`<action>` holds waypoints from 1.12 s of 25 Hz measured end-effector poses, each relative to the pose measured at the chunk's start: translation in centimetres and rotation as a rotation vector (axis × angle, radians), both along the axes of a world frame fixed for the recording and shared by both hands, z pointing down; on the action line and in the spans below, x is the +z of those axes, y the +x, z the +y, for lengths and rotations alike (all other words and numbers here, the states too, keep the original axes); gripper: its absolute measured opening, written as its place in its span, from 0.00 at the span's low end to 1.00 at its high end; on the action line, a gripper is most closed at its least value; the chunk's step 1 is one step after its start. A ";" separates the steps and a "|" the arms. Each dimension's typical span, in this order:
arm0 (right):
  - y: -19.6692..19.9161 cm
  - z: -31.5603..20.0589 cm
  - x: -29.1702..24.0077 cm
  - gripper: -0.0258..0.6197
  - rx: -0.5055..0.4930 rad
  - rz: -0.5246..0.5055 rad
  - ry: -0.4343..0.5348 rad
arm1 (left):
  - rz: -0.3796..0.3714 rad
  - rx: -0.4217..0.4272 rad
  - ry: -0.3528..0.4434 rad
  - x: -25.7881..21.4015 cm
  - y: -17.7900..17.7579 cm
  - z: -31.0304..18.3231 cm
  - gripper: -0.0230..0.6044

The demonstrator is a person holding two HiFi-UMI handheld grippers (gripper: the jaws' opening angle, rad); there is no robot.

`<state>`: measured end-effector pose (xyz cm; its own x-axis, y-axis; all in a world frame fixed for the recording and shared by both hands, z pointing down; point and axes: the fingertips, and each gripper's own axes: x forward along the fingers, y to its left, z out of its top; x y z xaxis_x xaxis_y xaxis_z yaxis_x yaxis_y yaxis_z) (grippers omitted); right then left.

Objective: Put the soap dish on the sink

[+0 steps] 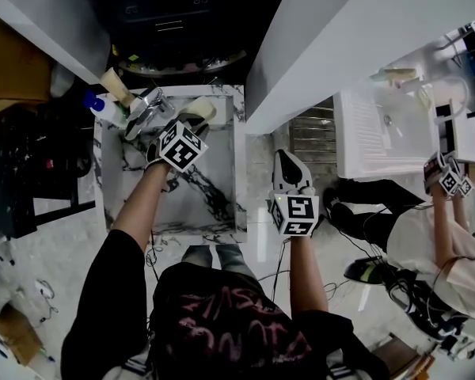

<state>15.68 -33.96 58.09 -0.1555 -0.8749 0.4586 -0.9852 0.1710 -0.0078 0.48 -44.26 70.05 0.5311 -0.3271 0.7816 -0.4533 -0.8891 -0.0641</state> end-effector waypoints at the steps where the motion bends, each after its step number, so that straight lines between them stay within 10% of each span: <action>1: 0.0 0.0 0.0 0.05 0.000 0.000 0.001 | 0.002 0.000 0.000 -0.1 -0.1 -0.1 0.18; 28: -2.8 2.2 -4.1 0.05 -0.095 -0.017 0.100 | 0.169 -0.240 0.143 -10.7 -4.7 4.6 0.10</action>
